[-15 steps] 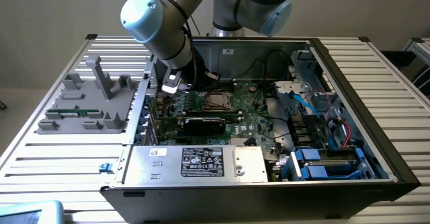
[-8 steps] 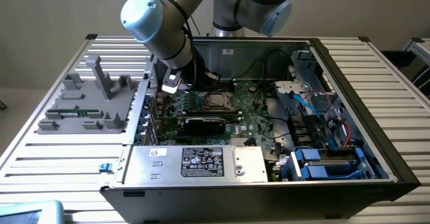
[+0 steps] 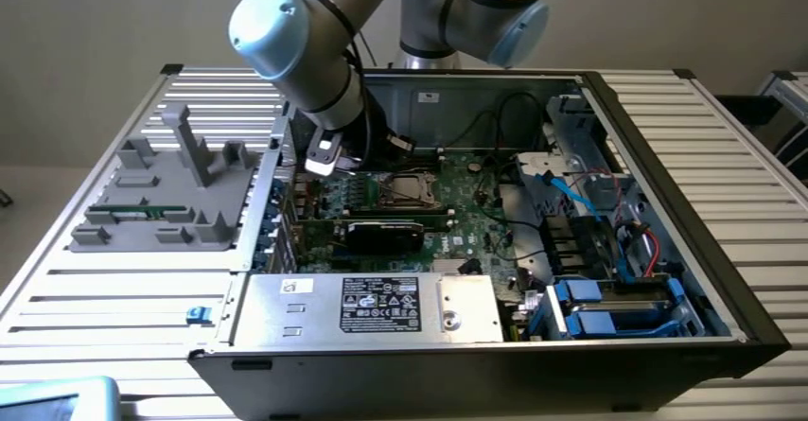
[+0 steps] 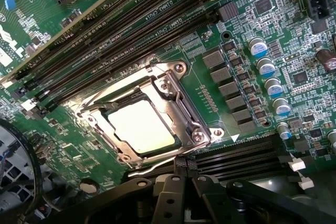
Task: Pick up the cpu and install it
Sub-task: 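Install the first cpu locking lever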
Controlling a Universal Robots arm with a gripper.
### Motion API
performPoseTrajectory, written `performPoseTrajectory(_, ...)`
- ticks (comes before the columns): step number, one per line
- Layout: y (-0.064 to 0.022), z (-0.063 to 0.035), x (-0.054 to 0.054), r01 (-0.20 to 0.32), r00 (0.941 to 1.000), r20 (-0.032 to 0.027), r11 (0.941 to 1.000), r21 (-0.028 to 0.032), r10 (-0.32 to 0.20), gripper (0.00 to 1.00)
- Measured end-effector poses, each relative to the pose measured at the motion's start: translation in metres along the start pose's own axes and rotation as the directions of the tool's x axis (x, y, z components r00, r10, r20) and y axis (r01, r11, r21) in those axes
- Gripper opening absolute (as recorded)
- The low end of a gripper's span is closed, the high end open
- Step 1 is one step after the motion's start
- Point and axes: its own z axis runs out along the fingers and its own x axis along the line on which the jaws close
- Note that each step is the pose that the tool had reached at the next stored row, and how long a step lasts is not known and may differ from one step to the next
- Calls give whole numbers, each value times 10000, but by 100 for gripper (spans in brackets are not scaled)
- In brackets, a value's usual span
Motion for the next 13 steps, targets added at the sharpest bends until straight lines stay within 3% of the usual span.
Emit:
performPoseTrajectory(5, -6, -9, 4, -60, 10000, 79, 10000, -69, 60, 11)
performPoseTrajectory(13, -18, 3, 29, -75, 9999, 105, 9999, -89, 76, 11)
